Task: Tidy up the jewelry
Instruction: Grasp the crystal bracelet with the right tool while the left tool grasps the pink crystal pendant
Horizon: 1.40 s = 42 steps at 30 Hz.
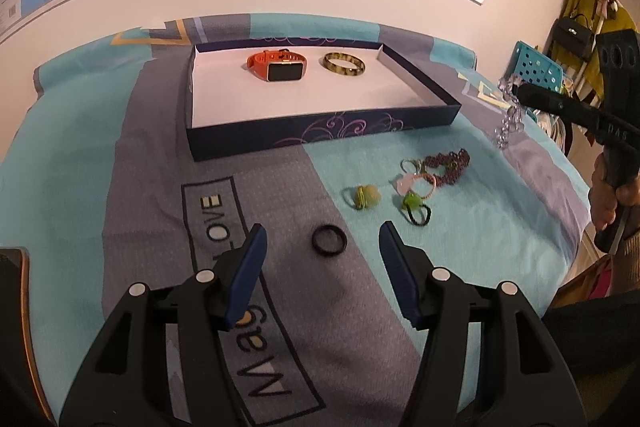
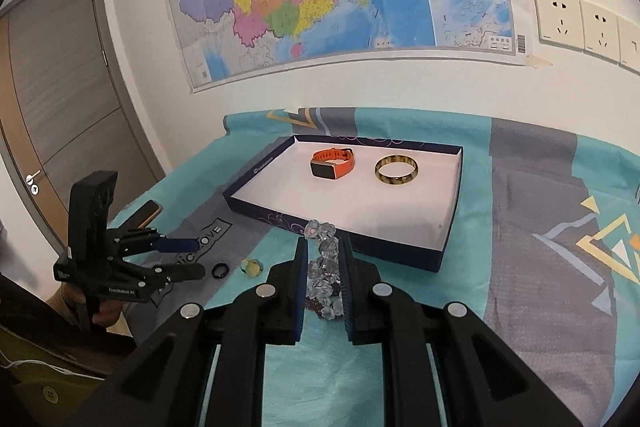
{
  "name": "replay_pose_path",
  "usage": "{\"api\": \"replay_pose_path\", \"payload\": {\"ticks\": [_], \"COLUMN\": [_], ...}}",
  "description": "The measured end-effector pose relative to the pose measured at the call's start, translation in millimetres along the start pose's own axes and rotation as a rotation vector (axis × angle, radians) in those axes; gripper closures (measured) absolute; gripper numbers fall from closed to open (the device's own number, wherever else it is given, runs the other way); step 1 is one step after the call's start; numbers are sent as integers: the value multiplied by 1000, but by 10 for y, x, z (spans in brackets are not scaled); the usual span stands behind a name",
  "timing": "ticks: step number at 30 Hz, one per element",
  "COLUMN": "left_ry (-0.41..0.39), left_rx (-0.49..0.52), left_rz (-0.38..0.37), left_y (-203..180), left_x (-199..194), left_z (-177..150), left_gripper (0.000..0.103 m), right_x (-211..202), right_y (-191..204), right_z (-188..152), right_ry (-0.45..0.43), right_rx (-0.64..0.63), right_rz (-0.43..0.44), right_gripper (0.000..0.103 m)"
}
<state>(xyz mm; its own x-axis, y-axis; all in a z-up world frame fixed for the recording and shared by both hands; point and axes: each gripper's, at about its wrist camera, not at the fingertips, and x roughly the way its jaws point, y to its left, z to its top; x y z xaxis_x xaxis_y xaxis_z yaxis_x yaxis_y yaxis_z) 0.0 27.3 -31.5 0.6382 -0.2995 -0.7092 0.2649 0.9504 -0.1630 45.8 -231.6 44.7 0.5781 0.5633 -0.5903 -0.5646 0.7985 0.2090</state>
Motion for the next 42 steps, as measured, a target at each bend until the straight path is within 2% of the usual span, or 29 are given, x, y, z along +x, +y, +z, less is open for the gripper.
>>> {"api": "replay_pose_path", "payload": {"ticks": [22, 28, 32, 36, 42], "left_ry": [34, 21, 6, -7, 28], "left_rx": [21, 51, 103, 156, 182], "left_rz": [7, -26, -74, -106, -100], "left_y": [-126, -279, -480, -668, -805], "left_x": [128, 138, 144, 207, 457], "left_z": [11, 72, 149, 237, 331], "left_gripper": [51, 52, 57, 57, 57], "right_x": [131, 148, 148, 153, 170], "right_y": [23, -4, -16, -19, -43], "right_z": [-132, -143, -153, -156, -183], "right_ry": [22, 25, 26, 25, 29], "right_rx": [51, 65, 72, 77, 89], "right_rz": [38, 37, 43, 47, 53], "right_gripper": [90, 90, 90, 90, 90]}}
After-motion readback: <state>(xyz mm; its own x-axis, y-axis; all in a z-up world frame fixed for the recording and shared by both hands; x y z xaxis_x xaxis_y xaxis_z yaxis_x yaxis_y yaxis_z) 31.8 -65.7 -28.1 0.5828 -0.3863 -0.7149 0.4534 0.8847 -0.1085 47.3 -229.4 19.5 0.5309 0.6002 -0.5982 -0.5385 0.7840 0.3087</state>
